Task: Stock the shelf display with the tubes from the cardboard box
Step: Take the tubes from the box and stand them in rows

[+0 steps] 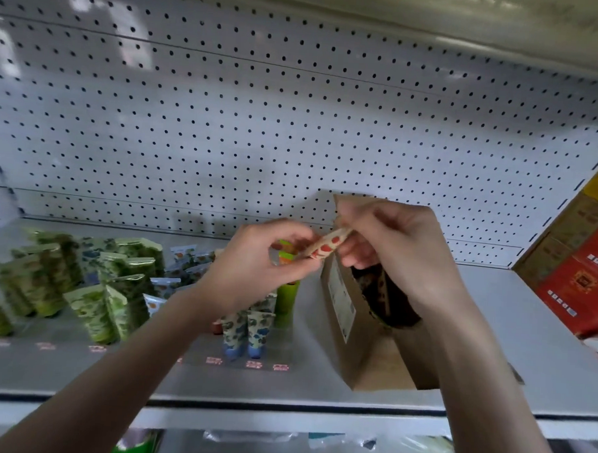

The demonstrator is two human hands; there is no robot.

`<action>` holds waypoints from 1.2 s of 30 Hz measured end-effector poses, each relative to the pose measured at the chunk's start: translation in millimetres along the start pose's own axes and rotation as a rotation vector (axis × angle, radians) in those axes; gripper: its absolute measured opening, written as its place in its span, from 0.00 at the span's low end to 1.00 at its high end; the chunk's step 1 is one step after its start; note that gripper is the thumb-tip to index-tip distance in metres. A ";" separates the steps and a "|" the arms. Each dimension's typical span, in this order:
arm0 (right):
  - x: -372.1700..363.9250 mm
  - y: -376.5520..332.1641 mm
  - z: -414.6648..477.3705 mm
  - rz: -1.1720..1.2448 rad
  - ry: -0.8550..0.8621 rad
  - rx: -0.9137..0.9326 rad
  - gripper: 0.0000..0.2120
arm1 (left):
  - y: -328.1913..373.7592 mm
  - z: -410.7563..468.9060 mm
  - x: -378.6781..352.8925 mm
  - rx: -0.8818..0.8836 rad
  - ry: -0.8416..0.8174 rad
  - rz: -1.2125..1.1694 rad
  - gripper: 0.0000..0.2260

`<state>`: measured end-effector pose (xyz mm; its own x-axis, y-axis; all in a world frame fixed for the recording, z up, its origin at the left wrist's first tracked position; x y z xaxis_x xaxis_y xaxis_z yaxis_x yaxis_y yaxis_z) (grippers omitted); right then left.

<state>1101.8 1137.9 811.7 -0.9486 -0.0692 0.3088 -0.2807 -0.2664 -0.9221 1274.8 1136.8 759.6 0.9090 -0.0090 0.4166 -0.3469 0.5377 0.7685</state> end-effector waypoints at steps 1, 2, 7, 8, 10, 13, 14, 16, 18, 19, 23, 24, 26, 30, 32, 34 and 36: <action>-6.9 -0.6 -1.1 0.043 -0.065 -0.005 0.14 | -2.3 -3.1 8.0 0.005 -0.030 0.005 0.07; -13.6 -1.1 -2.4 0.066 -0.123 0.001 0.14 | -4.8 -6.8 16.3 0.004 -0.055 0.010 0.06; -52.2 6.4 -1.2 0.159 -0.109 0.067 0.05 | -10.7 -24.7 52.7 0.058 -0.157 -0.068 0.07; -60.9 7.9 -0.4 0.165 -0.093 0.073 0.06 | -11.2 -28.3 58.9 0.074 -0.169 -0.098 0.08; -77.9 9.0 0.0 0.148 -0.100 0.084 0.06 | -12.9 -34.2 70.4 0.070 -0.165 -0.121 0.10; -97.4 11.4 -0.7 0.099 -0.147 0.102 0.05 | -15.4 -40.7 85.7 0.045 -0.086 -0.114 0.11; -102.6 12.0 -1.1 0.081 -0.155 0.109 0.06 | -16.7 -42.6 90.3 0.044 -0.050 -0.127 0.12; -111.5 13.0 -2.5 0.045 -0.157 0.114 0.08 | -20.2 -45.8 98.2 0.045 0.002 -0.138 0.13; -118.9 14.2 -3.8 0.001 -0.158 0.102 0.09 | -24.2 -48.2 102.7 0.073 0.017 -0.122 0.09; -122.1 15.3 -4.4 -0.028 -0.161 0.098 0.09 | -25.8 -49.5 103.8 0.091 0.015 -0.109 0.06; -130.3 23.3 -6.2 -0.144 -0.141 0.100 0.09 | -35.2 -54.0 108.0 0.106 -0.003 0.027 0.03; -131.2 25.3 -6.5 -0.179 -0.130 0.100 0.09 | -37.3 -55.1 108.3 0.107 -0.008 0.056 0.02; -133.4 28.3 -7.2 -0.237 -0.112 0.101 0.07 | -42.2 -57.8 107.6 0.110 -0.019 0.106 0.02; -136.7 30.2 -7.6 -0.255 -0.087 0.081 0.07 | -48.6 -61.4 105.0 0.132 -0.070 0.212 0.01; -137.8 34.0 -7.7 -0.291 -0.058 0.085 0.11 | -54.1 -62.1 104.1 0.127 -0.092 0.273 0.02; -139.3 37.9 -8.6 -0.354 -0.040 0.090 0.10 | -60.3 -63.0 102.4 0.104 -0.090 0.314 0.04; -141.1 41.5 -9.5 -0.423 -0.038 0.093 0.08 | -63.8 -64.3 100.7 0.104 -0.073 0.341 0.08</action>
<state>1222.6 1145.7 727.7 -0.7461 0.0299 0.6651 -0.6277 -0.3645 -0.6878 1403.4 1155.7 721.3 0.7193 0.0945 0.6882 -0.6526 0.4317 0.6227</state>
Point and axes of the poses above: each hand's wrist, its own z-axis towards the middle knuckle, its own x-axis out of the back of the hand, y = z × x, the point moved 1 cm from there along z, towards the middle knuckle, and after that the axes turned 5 degrees about -z, right-handed, at the moved point
